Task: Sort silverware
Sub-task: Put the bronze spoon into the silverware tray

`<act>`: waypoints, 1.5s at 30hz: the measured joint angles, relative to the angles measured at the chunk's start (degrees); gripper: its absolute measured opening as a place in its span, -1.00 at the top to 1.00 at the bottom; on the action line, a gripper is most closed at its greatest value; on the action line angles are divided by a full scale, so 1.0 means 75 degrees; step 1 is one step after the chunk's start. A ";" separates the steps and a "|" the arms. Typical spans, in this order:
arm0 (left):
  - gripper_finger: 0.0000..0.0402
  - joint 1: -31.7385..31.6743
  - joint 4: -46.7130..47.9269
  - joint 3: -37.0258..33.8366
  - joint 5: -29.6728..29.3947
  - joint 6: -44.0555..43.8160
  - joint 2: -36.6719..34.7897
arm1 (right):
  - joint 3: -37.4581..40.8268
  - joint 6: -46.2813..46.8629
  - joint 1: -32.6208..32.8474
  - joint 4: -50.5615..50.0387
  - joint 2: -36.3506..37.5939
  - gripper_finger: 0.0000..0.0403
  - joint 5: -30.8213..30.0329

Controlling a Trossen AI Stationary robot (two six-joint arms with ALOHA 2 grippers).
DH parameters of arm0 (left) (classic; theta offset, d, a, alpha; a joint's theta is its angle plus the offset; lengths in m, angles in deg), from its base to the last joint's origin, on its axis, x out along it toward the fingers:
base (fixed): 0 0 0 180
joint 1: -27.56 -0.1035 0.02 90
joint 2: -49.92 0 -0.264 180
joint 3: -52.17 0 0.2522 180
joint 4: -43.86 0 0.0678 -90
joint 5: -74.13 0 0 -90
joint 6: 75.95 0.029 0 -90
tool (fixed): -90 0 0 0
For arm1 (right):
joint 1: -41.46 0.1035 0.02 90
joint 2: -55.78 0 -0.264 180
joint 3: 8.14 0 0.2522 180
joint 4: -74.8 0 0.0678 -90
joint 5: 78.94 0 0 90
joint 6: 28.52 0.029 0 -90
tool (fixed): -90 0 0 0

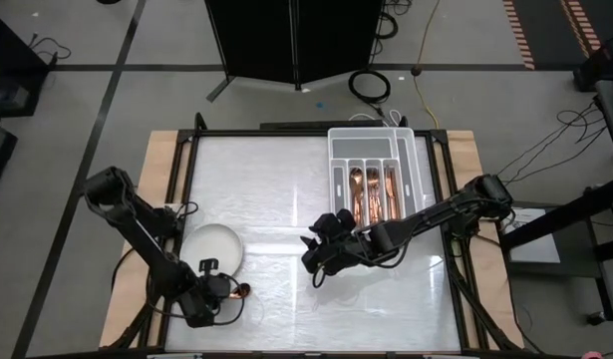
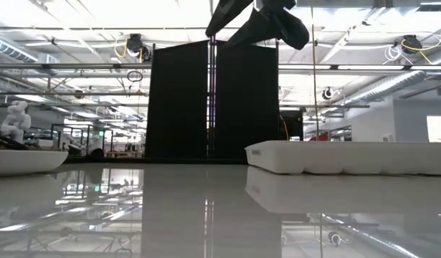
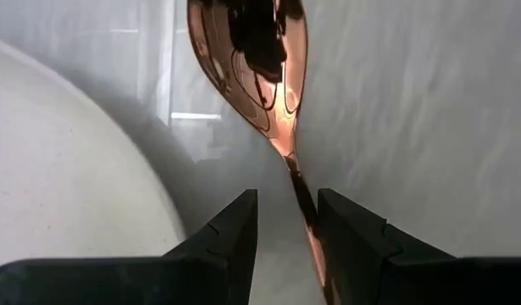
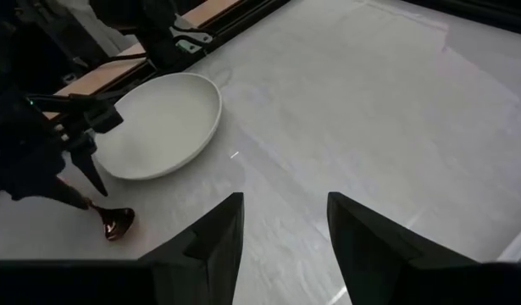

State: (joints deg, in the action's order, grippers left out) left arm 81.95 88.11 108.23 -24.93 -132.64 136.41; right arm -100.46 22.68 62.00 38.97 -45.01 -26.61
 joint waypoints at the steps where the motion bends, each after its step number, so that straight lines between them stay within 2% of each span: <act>1: 0.37 0.0000 -0.0009 -0.0012 0.0004 -0.0002 0.0042 | 0.0000 0.0000 -0.0011 0.0000 0.0000 0.20 -0.0003; 10: 0.40 0.0000 -0.0154 -0.0017 0.0172 -0.0196 0.0338 | 0.0000 0.0000 -0.0118 0.0038 0.0000 0.20 -0.0004; 13: 0.54 -0.0023 -0.0176 -0.0020 0.0194 -0.0201 0.0342 | 0.0000 -0.0003 -0.0185 0.0067 0.0000 0.20 -0.0015; 18: 0.92 -0.0110 -0.0419 0.0001 0.0361 -0.0105 0.0357 | 0.0003 0.0003 -0.0236 0.0073 0.0000 0.20 0.0002; 24: 0.98 -0.0288 -0.0336 0.0193 0.0353 0.0429 0.0084 | 0.0003 0.0009 -0.0169 0.0061 0.0000 0.20 0.0015; 29: 0.99 -0.0453 -0.0329 0.0335 -0.0616 0.1034 -0.0410 | 0.0003 0.0023 0.0152 0.0142 -0.0207 0.20 0.0037; 33: 1.00 -0.0538 -0.0403 0.0386 -0.2042 0.1839 -0.1139 | 0.0003 0.0022 0.0544 0.0216 -0.0443 0.20 -0.0016; 38: 1.00 -0.0739 -0.0413 0.0379 -0.3571 0.2550 -0.2480 | 0.0009 -0.0373 0.1083 0.0951 -0.0791 0.20 -0.0777; 42: 1.00 -0.1016 -0.0817 0.0379 -0.4725 0.3146 -0.3459 | 0.0009 -0.1742 0.1277 0.2435 -0.1096 0.20 -0.1536; 45: 1.00 -0.1279 -0.2064 0.0314 -0.4924 0.4269 -0.3901 | 0.0009 -0.3323 0.1107 0.4091 -0.1318 0.20 -0.1422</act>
State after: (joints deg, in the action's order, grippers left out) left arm 72.36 72.63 110.59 -61.86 -100.62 107.15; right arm -100.40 -2.25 70.30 69.66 -54.89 -37.27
